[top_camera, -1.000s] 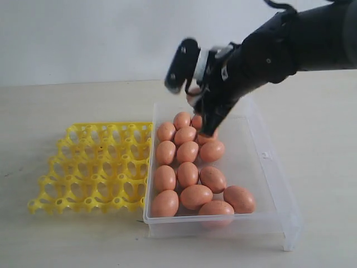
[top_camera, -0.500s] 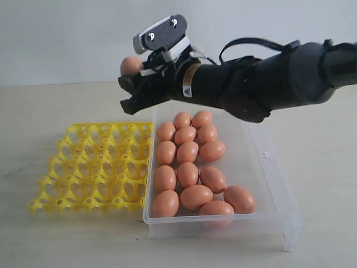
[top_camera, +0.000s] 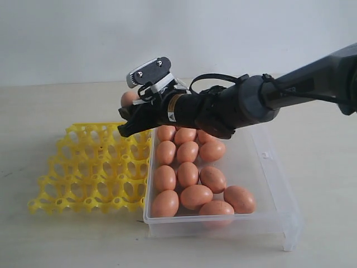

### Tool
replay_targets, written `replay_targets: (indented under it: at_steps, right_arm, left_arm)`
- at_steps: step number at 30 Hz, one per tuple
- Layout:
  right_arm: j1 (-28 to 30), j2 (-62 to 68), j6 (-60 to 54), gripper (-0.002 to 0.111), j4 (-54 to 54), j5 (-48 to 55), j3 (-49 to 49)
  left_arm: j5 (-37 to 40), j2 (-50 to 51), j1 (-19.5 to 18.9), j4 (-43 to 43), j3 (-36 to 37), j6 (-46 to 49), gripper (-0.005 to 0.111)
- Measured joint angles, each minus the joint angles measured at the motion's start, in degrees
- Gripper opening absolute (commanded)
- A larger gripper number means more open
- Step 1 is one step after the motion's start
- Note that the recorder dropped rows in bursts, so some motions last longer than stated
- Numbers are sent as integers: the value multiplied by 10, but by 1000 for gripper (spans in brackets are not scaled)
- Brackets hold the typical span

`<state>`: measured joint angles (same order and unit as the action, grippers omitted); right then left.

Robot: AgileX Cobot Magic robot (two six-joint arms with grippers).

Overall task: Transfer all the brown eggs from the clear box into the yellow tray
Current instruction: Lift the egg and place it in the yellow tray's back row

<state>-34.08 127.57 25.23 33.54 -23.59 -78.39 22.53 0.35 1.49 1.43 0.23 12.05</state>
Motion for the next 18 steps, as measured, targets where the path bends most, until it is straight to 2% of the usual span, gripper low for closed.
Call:
replay_targets:
  at_steps: [8, 10, 13, 18]
  right_arm:
    - [0, 16, -6, 0, -16, 14, -3]
    - [1, 16, -9, 4, -17, 15, -3]
    - [3, 16, -10, 16, -17, 16, -3]
    - [5, 16, -10, 43, -18, 17, -3]
  left_arm:
    - [0, 0, 0, 0, 0, 0, 0]
    - [0, 0, 0, 0, 0, 0, 0]
    - [0, 0, 0, 0, 0, 0, 0]
    - [0, 0, 0, 0, 0, 0, 0]
